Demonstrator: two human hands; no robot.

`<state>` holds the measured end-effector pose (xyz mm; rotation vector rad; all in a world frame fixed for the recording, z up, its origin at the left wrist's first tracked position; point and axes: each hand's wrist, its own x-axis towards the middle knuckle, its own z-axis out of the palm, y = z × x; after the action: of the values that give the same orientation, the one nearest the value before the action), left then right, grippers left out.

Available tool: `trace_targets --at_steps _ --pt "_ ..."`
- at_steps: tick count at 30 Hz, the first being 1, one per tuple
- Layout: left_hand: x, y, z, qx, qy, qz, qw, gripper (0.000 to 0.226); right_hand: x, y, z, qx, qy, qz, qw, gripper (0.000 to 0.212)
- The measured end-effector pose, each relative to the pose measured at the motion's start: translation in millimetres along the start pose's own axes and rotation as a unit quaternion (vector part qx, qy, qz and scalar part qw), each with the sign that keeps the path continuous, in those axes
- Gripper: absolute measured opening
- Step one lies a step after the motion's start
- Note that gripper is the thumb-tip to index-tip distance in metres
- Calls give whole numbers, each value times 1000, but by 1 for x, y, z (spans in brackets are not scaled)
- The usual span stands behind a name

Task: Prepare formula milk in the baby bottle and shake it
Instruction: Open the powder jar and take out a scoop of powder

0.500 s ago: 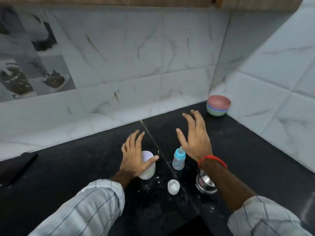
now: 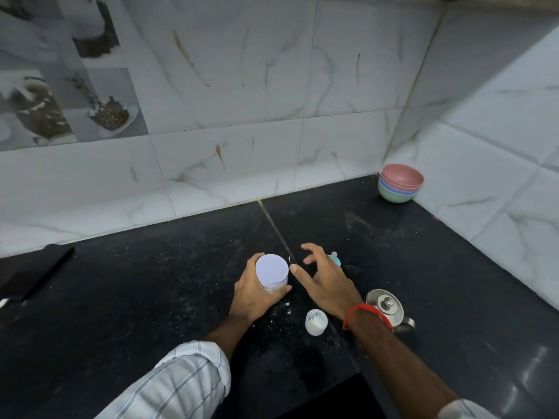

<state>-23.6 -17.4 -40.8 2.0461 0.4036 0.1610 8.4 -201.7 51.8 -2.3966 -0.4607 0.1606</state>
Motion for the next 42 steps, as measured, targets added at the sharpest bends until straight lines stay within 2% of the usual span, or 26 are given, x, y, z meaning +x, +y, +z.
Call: trace_targets --at_steps 2,4,6,8,10,12,15,17,19,23,25,28,30,34,36,38,40,42 --pt "-13 12 0 3 7 27 1000 96 1 -5 1 0 -20 10 1000 70" --pt "-30 25 0 19 7 68 997 95 -2 -11 6 -12 -42 5 999 75" --pt "-45 37 -1 22 2 92 996 98 -7 -16 13 -61 -52 -6 997 72" --pt "-57 42 -2 0 9 99 995 101 -13 -22 18 -92 -14 -24 995 68" --pt "-68 42 -7 -18 18 102 994 107 -15 -29 17 -93 23 -37 995 63" --pt "-76 46 -15 -20 12 91 996 114 -17 -36 13 -84 25 -40 995 58" --pt "-83 62 -30 0 -1 93 996 96 -20 -44 7 -101 33 -44 993 50" --pt "-86 74 -39 9 -9 104 994 87 -22 -49 3 -125 65 -53 989 49" --pt "-87 81 -47 15 -25 110 993 84 -23 -50 -2 -131 113 -86 981 54" --pt "-90 95 -53 24 -47 137 989 78 -24 -41 -14 -65 164 -186 967 56" --pt "-93 102 -52 20 -57 143 988 85 -26 -35 -20 -49 192 -237 951 54" --pt "-94 111 -48 18 -72 160 984 105 -30 -30 -29 -42 207 -262 942 47" --pt "-94 113 -49 6 -99 160 982 105 -34 -29 -37 -33 204 -278 938 42" --pt "-99 108 -57 -23 -198 173 965 80 -47 -29 -56 -34 115 -377 918 37" --pt "-104 110 -59 -48 -234 157 958 81 -49 -27 -67 2 30 -401 916 37" --pt "-109 112 -58 -61 -232 149 959 93 -48 -25 -85 72 -103 -397 909 44" --pt "-114 114 -56 -39 -195 133 971 116 -50 -22 -103 153 -206 -358 898 67" --pt "-121 118 -56 -2 -173 112 978 134 -54 -23 -112 179 -202 -286 919 70"
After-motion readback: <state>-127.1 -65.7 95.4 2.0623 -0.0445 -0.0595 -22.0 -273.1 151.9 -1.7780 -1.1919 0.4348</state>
